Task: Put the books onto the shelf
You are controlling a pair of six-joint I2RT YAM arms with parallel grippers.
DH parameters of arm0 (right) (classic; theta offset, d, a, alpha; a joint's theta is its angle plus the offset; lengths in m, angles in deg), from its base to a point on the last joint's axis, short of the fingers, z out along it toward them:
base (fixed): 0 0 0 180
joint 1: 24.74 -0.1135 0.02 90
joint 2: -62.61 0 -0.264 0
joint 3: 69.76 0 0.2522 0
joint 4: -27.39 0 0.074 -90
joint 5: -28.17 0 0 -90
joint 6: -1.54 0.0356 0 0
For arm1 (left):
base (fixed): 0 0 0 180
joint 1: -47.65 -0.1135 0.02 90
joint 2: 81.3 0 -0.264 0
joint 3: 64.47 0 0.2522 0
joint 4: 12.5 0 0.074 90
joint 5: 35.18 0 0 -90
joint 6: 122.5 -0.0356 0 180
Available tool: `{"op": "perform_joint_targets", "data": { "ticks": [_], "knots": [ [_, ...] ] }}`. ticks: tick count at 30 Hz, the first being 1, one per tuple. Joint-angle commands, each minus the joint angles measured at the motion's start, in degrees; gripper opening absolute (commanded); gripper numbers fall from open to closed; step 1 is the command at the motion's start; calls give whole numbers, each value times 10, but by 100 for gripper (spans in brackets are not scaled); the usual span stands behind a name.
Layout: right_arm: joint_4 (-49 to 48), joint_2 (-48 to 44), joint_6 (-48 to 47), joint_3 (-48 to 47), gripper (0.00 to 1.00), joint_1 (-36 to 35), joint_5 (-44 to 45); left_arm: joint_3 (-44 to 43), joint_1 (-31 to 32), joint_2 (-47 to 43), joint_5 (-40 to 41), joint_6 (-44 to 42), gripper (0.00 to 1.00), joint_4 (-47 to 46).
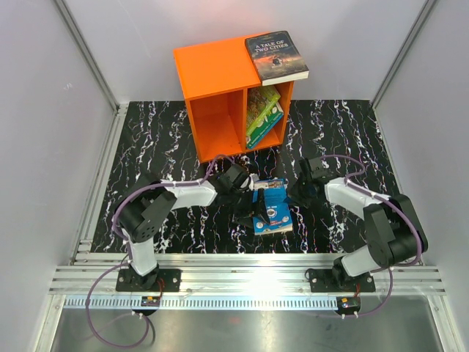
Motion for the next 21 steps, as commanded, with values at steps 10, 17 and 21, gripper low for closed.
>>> {"op": "perform_joint_targets", "data": {
  "ticks": [10, 17, 21],
  "knots": [
    [20, -151, 28, -14, 0, -14, -62, 106, -25, -100, -10, 55, 78, -134],
    [69, -205, 51, -55, 0, -14, -80, 225, -65, -148, -22, 112, 79, -265],
    [78, -216, 61, -51, 0, -14, -90, 269, -82, -141, -39, 176, 79, -388]
  ]
}}
